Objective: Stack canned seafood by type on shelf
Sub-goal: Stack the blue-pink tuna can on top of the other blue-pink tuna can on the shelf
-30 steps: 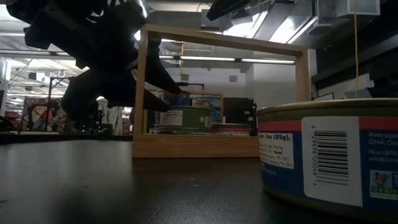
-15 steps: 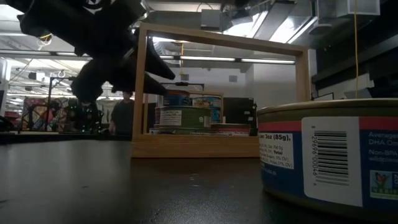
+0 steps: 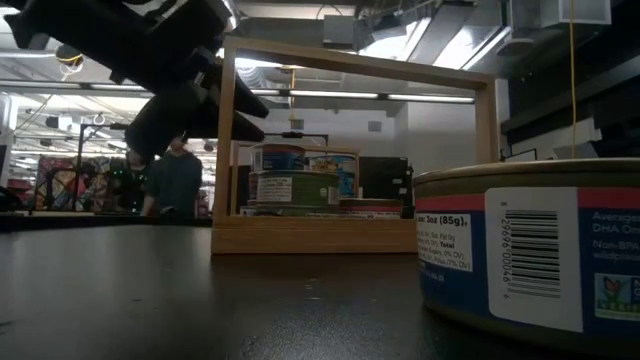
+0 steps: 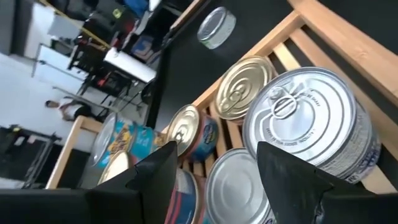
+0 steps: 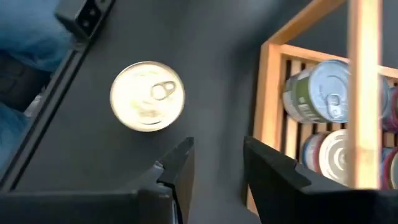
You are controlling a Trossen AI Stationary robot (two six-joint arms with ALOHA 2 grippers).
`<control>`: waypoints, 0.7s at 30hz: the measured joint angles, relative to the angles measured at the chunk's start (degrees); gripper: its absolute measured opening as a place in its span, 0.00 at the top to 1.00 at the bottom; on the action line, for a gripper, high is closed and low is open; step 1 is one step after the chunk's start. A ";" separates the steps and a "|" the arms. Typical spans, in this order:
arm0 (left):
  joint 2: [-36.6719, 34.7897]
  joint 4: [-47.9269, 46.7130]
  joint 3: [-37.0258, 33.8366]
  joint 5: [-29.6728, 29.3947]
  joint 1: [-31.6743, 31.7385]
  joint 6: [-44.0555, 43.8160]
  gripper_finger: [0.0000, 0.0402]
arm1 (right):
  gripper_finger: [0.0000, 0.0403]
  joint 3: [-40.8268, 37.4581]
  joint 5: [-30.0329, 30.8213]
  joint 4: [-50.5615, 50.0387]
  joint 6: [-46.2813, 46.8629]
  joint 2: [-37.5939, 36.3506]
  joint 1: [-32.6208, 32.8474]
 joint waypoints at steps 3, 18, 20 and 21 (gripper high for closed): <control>0.00 0.09 0.00 -2.55 -1.03 -0.71 0.46 | 0.66 0.00 0.14 0.04 2.24 0.53 1.79; -0.04 -1.95 0.02 -13.64 -5.79 -5.99 0.46 | 0.66 0.07 -4.89 0.05 16.81 2.35 6.10; -0.04 -1.97 0.02 -15.04 -6.62 -8.06 0.46 | 0.66 0.03 -4.73 -0.65 16.77 3.24 7.91; -0.04 -2.05 0.02 -15.65 -7.18 -9.29 0.46 | 0.66 0.00 -4.68 -0.77 16.72 3.87 8.66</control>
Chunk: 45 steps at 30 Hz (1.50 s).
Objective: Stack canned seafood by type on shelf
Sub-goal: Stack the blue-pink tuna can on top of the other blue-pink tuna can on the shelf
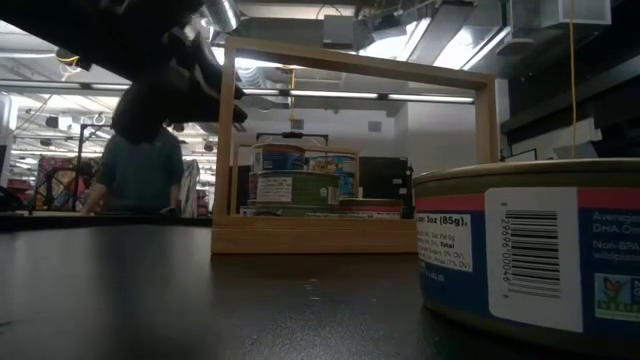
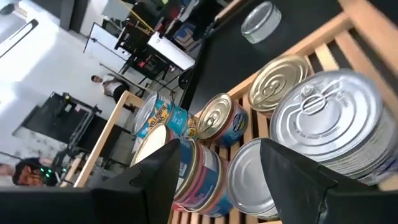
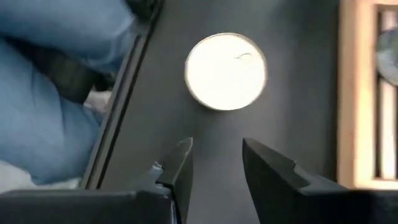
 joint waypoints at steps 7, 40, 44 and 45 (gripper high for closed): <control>0.00 -0.05 0.02 -5.44 -5.51 -9.58 0.46 | 0.66 0.00 4.48 -0.30 -3.97 4.87 5.09; 0.02 0.59 0.04 -8.23 -13.80 -22.87 0.45 | 0.66 -0.02 11.13 10.82 -26.67 19.78 2.03; 0.02 0.78 0.04 -8.21 -13.80 -22.87 0.45 | 0.66 -0.02 10.20 10.97 -26.71 19.99 1.96; 0.02 0.94 0.04 -8.23 -13.80 -22.86 0.45 | 0.66 0.02 10.31 11.17 -26.69 20.28 1.94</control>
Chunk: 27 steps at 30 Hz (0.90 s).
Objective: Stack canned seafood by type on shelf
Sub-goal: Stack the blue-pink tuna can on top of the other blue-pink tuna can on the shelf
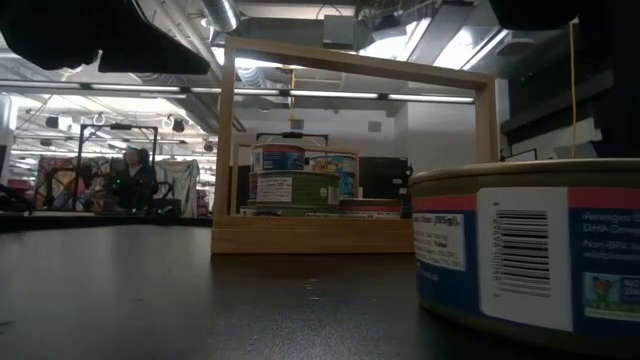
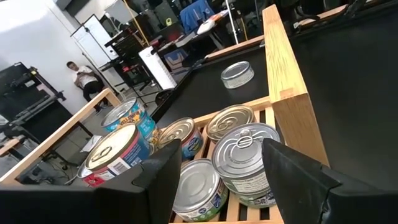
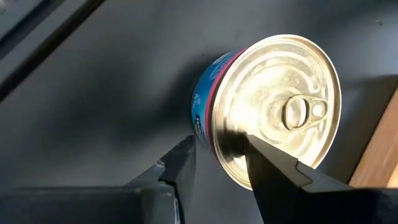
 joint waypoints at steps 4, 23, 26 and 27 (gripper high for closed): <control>0.02 1.76 0.02 0.14 -0.04 0.01 0.45 | 0.66 0.13 0.57 0.78 -0.10 0.72 -0.55; 0.02 4.68 11.21 15.44 -6.19 5.57 0.45 | 0.98 0.11 1.96 4.98 -0.87 1.26 -4.80; 0.35 4.57 11.23 19.49 -6.01 2.80 0.45 | 0.98 0.05 1.87 6.43 -0.84 1.28 -5.66; 0.64 4.58 11.23 20.40 -6.01 2.33 0.45 | 0.97 0.04 1.83 6.84 -0.83 1.33 -5.94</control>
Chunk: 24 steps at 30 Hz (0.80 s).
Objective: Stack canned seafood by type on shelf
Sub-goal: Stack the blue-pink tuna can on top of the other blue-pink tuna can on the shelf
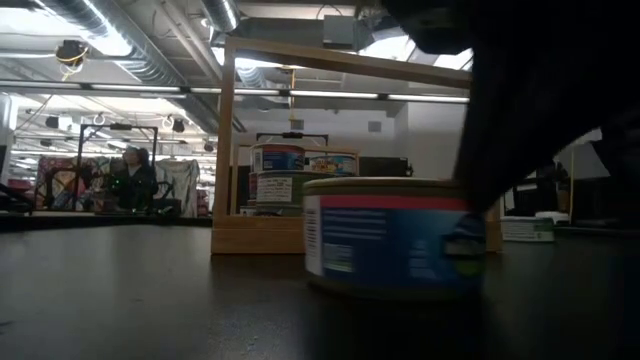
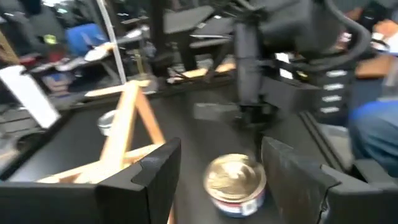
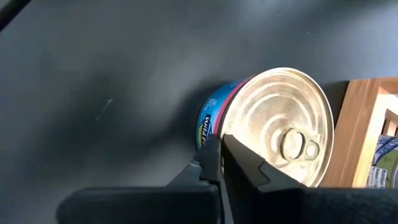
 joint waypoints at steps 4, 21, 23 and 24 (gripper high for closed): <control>1.96 0.32 0.00 4.33 0.00 0.79 0.45 | 0.99 0.00 -0.35 1.32 0.37 0.04 -0.88; 17.20 9.98 4.95 7.95 -0.04 27.41 0.45 | 1.00 4.35 -2.97 3.43 8.90 0.44 -3.46; 18.42 10.03 5.87 7.94 -0.04 29.11 0.45 | 1.00 4.90 -2.96 3.31 9.96 0.44 -3.83; 18.93 10.06 6.10 7.95 -0.04 29.48 0.45 | 1.00 5.21 -2.91 3.32 10.51 0.44 -3.95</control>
